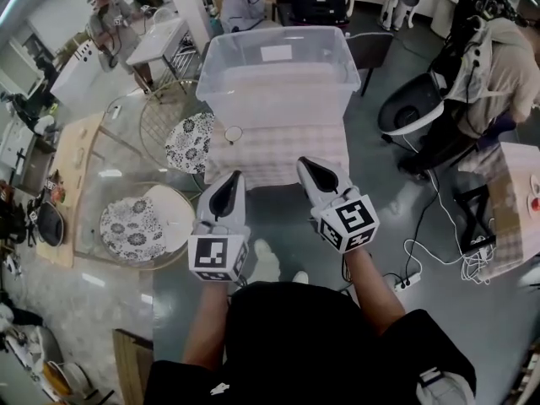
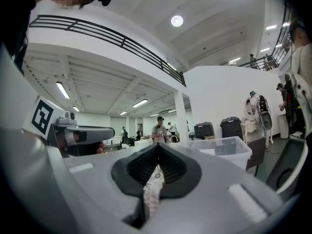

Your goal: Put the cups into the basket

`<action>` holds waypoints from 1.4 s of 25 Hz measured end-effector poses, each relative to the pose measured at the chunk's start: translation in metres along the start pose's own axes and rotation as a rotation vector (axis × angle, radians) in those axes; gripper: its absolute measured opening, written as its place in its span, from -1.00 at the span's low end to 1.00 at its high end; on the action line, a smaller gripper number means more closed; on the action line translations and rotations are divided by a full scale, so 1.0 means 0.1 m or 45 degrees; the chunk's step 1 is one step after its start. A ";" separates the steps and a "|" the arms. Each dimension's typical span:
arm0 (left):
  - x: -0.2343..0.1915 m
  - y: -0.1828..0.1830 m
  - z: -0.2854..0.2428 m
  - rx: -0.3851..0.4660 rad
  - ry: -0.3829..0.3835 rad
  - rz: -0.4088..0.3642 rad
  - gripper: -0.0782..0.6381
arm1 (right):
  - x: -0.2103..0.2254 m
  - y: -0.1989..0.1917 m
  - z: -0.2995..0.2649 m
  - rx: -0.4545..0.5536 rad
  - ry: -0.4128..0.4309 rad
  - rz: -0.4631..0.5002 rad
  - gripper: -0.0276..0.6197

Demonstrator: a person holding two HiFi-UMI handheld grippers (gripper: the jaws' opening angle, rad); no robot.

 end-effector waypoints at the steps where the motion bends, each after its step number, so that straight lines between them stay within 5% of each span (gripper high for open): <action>1: 0.00 -0.01 -0.02 0.000 -0.002 0.001 -0.76 | 0.01 -0.01 -0.02 -0.002 0.000 -0.004 -0.91; 15: -0.31 0.01 -0.49 0.011 -0.053 0.037 -0.76 | 0.18 0.08 -0.49 -0.028 -0.015 0.016 -0.91; 35: -1.38 -0.05 -1.22 0.010 -0.097 0.086 -0.76 | 0.40 0.21 -1.66 -0.060 -0.082 0.004 -0.91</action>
Point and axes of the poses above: the fingertips, and each gripper's own axes: z backward along the fingers, x to its right, y out of its top, the point moved 1 cm from there along z, backward along the fingers, and after that the axes turned 9 degrees about -x, right-handed, at the moved point
